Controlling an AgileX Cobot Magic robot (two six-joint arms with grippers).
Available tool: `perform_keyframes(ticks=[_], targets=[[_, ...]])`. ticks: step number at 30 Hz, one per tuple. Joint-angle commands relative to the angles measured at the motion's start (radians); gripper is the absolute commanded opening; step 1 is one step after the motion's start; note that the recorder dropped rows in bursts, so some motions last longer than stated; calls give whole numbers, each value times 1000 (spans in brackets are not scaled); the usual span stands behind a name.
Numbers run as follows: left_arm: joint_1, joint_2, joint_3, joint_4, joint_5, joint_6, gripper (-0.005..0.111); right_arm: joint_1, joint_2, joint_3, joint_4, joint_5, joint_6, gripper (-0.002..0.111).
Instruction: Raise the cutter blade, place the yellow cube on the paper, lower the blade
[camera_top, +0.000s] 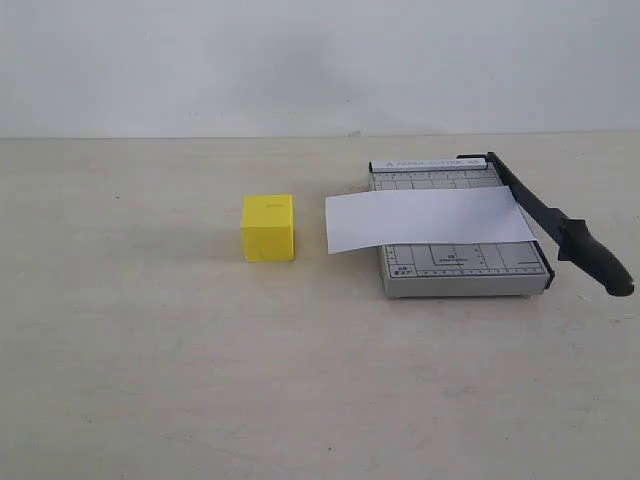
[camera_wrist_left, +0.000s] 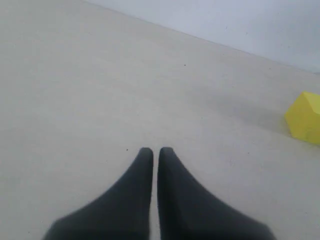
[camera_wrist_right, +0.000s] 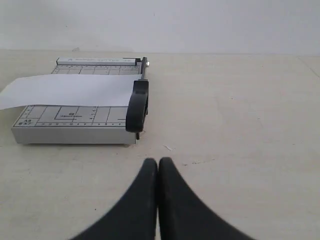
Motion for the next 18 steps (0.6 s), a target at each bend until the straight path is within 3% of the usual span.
perform_keyframes(ticks=[1,5,10,18], targets=[[-4,-3,-3,1,-15,-2,4,-1,-5,0,3,-7,-3,0],[-4,-3,-3,1,-15,-2,4,-1,-5,0,-184,-141,-282,0],[-4,-3,-3,1,-15,-2,4,-1,-5,0,-177,-324,-287,0],[-4,-3,-3,1,-15,-2,4,-1,-5,0,39,-476,315,0]])
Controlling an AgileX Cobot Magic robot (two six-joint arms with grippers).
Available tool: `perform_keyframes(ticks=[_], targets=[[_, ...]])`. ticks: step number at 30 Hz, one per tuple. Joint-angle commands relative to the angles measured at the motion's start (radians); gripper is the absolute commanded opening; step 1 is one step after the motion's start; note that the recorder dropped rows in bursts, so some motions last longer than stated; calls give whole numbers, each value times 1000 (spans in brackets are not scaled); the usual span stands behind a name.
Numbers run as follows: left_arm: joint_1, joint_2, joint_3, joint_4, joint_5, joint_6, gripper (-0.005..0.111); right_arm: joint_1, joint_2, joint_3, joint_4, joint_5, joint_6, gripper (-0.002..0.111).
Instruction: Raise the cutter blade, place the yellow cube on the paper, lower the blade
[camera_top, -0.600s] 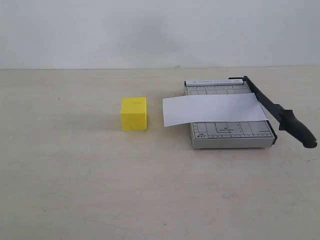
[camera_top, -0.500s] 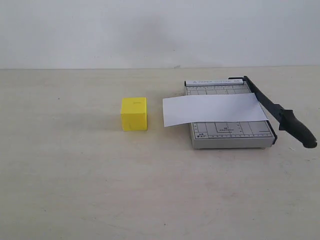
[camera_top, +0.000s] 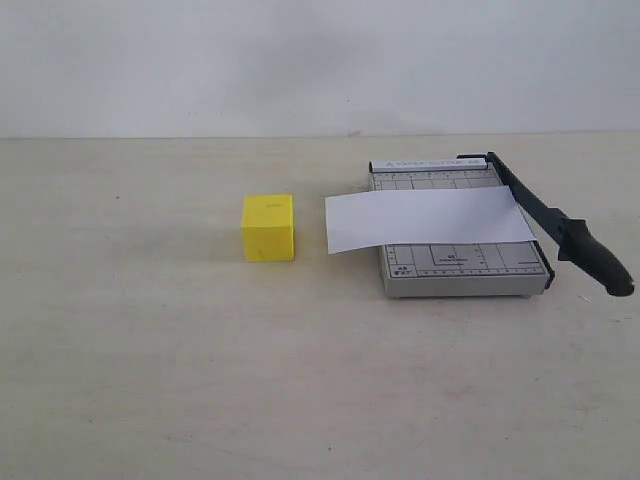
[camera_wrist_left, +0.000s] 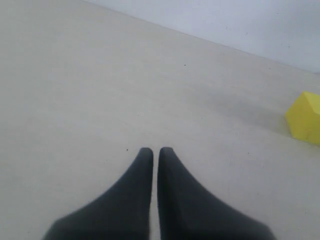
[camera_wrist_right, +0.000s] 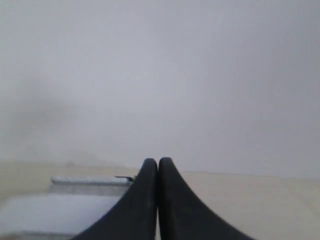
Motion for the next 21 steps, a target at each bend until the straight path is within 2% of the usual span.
perform_keyframes(ticks=[1,3,6,7,9,10,12,15,17,21], targets=[[-4,-3,-3,1,-15,-2,4,-1,-5,0,89,-78,345,0],[-4,-3,-3,1,-15,-2,4,-1,-5,0,94,-174,413,0],[-4,-3,-3,1,-15,-2,4,-1,-5,-9,137,-490,408,0],[-4,-3,-3,1,-15,-2,4,-1,24,-50,184,-500,384,0],[-4,-3,-3,1,-15,-2,4,-1,133,-196,307,-397,196,0],[-4,-3,-3,1,-15,-2,4,-1,195,-257,333,-322,32,0],[-4,-3,-3,1,-15,-2,4,-1,377,-402,340,-182,-258,0],[-4,-3,-3,1,-15,-2,4,-1,624,-580,340,-25,-522,0],[-4,-3,-3,1,-15,-2,4,-1,759,-655,346,22,-577,0],[-4,-3,-3,1,-15,-2,4,-1,913,-732,369,126,-530,0]])
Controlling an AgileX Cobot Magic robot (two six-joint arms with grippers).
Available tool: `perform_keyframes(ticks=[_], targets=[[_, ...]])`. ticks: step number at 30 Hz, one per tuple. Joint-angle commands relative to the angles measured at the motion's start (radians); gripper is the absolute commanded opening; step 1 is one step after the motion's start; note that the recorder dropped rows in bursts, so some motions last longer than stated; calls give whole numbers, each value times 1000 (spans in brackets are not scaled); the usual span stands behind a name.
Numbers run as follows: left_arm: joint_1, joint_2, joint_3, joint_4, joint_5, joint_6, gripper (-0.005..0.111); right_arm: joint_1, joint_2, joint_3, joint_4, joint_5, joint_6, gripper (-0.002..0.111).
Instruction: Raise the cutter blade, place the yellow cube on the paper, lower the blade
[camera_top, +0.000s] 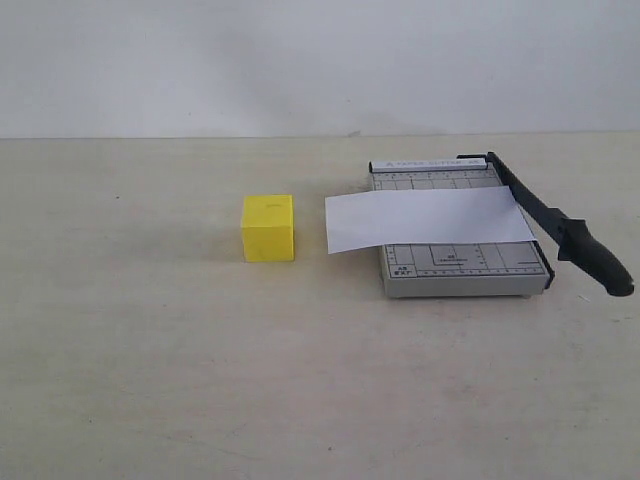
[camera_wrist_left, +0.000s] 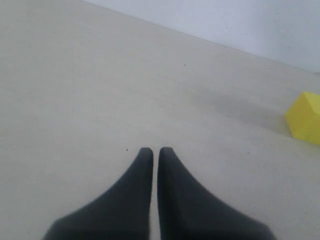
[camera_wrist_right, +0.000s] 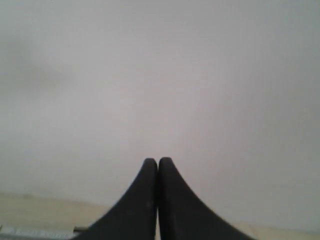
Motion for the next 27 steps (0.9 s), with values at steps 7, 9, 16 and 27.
perform_keyframes(ticks=[7,9,16,27], targets=[[-4,-3,-3,1,-15,-2,4,-1,222,-81,45,319,42,6],[-4,-3,-3,1,-15,-2,4,-1,229,-81,55,310,42,15],[-4,-3,-3,1,-15,-2,4,-1,227,-66,67,219,37,51],[-4,-3,-3,1,-15,-2,4,-1,142,264,196,-94,365,51]])
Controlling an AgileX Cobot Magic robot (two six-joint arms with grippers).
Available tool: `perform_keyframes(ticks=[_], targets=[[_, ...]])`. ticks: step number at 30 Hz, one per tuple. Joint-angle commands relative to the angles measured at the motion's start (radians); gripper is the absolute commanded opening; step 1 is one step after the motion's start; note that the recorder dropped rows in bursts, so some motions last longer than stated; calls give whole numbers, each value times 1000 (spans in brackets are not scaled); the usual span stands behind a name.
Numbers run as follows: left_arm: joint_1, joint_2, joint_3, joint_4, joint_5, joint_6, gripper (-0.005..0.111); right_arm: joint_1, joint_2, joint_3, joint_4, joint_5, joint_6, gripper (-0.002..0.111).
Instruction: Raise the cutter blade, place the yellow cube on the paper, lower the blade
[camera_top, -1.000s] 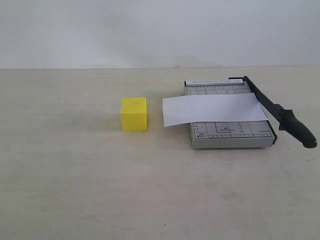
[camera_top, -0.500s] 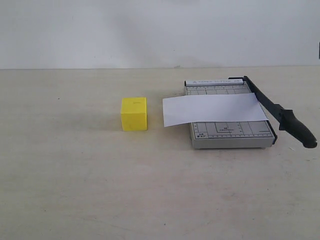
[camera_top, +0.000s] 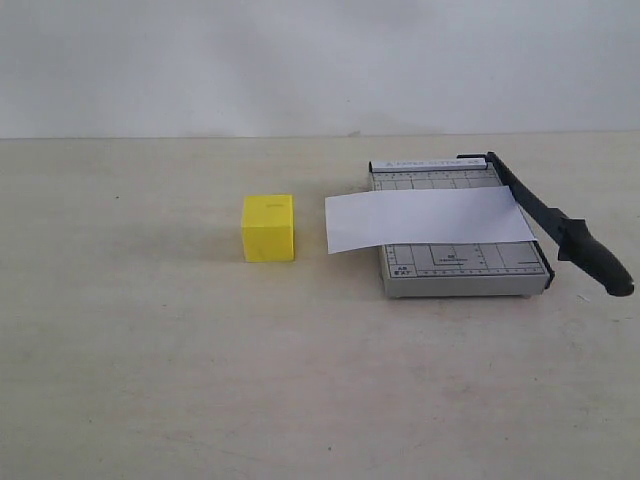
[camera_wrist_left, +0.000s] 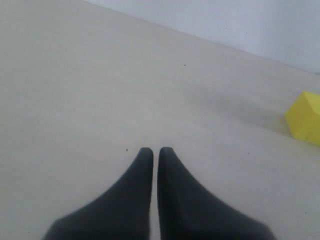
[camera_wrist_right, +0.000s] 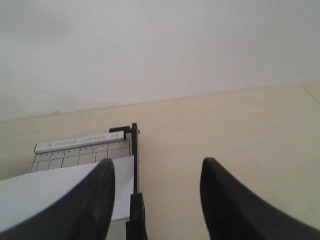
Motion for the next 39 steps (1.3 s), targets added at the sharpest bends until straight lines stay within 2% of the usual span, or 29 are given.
perform_keyframes(ticks=[1,8,10,13,15,18,20,23,26,27,29,39], targets=[[-4,-3,-3,1,-15,-2,4,-1,-32,126,19,-129,244,51],[-4,-3,-3,1,-15,-2,4,-1,-32,204,18,-379,647,51],[-4,-3,-3,1,-15,-2,4,-1,-32,204,-8,-428,686,51],[-4,-3,-3,1,-15,-2,4,-1,-32,204,-254,-429,590,51],[-4,-3,-3,1,-15,-2,4,-1,-32,204,-505,-375,572,51],[-4,-3,-3,1,-15,-2,4,-1,-32,204,-703,-335,583,51],[-4,-3,-3,1,-15,-2,4,-1,-29,204,-708,-324,580,51],[-4,-3,-3,1,-15,-2,4,-1,40,204,-707,-187,600,51],[-4,-3,-3,1,-15,-2,4,-1,83,204,-714,-174,584,52],[-4,-3,-3,1,-15,-2,4,-1,113,204,-725,-166,577,57],[-4,-3,-3,1,-15,-2,4,-1,174,204,-725,-197,580,64],[-4,-3,-3,1,-15,-2,4,1,338,204,-727,-275,580,62]])
